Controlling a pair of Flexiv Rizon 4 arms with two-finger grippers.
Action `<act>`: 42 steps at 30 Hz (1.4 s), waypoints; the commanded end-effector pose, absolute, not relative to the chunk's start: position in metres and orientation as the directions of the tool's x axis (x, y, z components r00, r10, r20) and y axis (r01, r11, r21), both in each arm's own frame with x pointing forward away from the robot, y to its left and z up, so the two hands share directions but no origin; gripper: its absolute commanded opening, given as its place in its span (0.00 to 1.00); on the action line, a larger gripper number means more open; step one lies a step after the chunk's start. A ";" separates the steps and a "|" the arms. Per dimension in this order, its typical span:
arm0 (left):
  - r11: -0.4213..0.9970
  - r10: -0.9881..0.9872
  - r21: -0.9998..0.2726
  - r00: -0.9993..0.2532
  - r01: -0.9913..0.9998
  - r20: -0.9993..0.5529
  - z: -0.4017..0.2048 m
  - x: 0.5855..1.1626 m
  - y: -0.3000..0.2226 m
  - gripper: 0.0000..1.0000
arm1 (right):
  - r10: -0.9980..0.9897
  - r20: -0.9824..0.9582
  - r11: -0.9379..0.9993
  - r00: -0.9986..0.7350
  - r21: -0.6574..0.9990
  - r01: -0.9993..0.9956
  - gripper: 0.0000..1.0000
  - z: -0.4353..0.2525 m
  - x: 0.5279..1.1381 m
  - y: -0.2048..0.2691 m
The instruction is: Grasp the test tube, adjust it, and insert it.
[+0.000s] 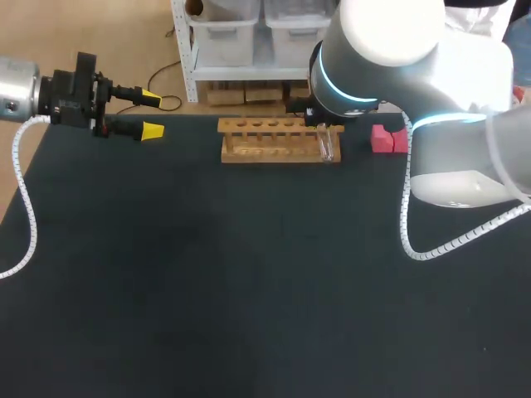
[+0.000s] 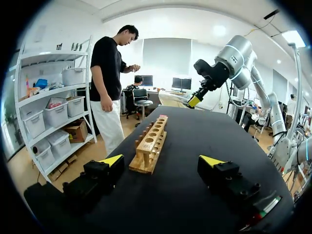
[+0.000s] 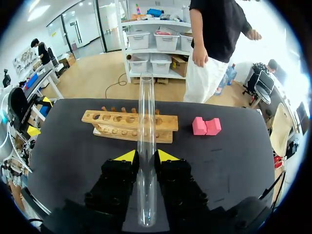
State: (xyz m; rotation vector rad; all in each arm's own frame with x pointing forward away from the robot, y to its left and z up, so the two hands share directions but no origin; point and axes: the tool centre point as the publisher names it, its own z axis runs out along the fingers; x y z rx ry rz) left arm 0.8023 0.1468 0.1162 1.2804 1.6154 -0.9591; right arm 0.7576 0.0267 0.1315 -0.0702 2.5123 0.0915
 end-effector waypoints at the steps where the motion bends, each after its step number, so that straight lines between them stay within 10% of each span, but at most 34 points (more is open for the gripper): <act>1: 0.186 0.335 -0.061 -0.121 0.981 -0.934 0.116 0.801 0.147 1.00 | -0.028 -0.591 0.996 -0.806 0.050 -0.071 0.00 0.131 0.757 0.026; 42: 0.186 0.335 -0.061 -0.121 0.981 -0.934 0.116 0.801 0.147 1.00 | -0.042 -0.517 0.998 -0.855 0.022 -0.062 0.00 0.062 0.797 0.039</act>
